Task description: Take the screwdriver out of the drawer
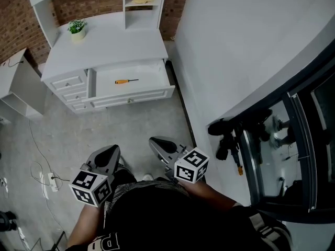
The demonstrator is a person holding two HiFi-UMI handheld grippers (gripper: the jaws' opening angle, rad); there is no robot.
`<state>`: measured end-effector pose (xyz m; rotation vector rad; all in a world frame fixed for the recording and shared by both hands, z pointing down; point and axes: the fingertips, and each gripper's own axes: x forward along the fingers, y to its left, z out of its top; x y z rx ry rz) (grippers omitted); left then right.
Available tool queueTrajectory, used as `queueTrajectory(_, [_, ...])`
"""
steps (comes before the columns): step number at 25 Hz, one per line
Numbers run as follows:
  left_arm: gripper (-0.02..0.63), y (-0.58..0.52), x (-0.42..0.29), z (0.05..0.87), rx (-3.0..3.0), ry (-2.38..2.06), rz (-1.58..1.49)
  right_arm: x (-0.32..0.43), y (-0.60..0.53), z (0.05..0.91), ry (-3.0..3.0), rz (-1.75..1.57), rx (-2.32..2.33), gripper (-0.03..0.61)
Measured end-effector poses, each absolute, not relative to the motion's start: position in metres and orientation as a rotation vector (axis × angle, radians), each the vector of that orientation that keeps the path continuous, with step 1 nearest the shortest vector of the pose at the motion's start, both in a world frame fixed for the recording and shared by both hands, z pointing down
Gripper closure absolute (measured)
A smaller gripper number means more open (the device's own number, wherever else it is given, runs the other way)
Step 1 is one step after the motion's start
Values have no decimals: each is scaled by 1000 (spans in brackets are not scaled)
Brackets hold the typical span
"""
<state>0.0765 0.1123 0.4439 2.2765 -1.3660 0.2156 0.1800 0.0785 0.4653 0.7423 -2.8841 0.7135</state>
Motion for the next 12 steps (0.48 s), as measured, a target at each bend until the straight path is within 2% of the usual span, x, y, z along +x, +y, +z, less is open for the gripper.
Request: queueTrajectory(12, [598, 75, 69, 452, 2291, -1334, 205, 175, 49, 475, -2864, 715, 778, 574])
